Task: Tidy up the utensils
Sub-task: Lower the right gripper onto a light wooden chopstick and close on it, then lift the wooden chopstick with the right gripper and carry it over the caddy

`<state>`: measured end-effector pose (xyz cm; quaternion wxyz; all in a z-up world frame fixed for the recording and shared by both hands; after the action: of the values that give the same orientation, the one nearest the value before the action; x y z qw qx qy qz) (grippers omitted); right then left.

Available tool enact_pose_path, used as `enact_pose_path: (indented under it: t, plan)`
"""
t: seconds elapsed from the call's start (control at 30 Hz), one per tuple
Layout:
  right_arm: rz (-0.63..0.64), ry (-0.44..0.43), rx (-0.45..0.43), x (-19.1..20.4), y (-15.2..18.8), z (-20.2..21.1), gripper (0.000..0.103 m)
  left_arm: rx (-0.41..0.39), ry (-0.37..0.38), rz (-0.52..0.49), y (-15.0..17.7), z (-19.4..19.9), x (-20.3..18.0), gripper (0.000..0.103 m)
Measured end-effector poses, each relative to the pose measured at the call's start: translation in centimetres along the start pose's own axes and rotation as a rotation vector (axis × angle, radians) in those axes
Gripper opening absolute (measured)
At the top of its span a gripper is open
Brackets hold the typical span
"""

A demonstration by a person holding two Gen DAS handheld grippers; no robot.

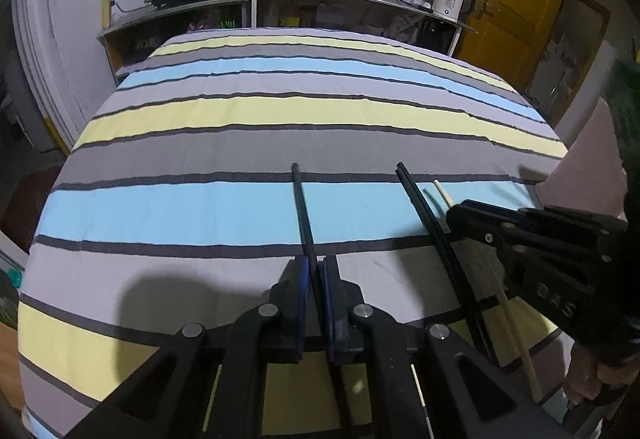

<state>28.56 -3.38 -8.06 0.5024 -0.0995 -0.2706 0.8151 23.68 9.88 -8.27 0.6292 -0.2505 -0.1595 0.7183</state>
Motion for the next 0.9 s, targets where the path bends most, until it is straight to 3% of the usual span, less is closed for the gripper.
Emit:
enact_pose_path:
  t: [0.2, 0.9]
  plan:
    - [0.006, -0.026, -0.062, 0.7, -0.3, 3.1, 0.006, -0.014, 0.041, 0.023, 0.1, 1.8, -0.3, 0.005]
    - [-0.007, -0.031, -0.281, 0.2, 0.5, 16.8, 0.006, -0.166, 0.194, -0.053, -1.1, 14.3, -5.0, 0.005]
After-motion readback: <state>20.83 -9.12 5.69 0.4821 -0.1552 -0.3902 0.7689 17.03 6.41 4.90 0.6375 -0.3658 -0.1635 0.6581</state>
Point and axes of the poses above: each gripper's, at about its wrist camera, not at the fingertips, and z roughly against the way its jaws point, x to its left, y to its underside, the point moved 3 cm from there along -z, roughly the way its jaws point, and after that the axes turned 3 degrees about z, right-handed, at the moved point
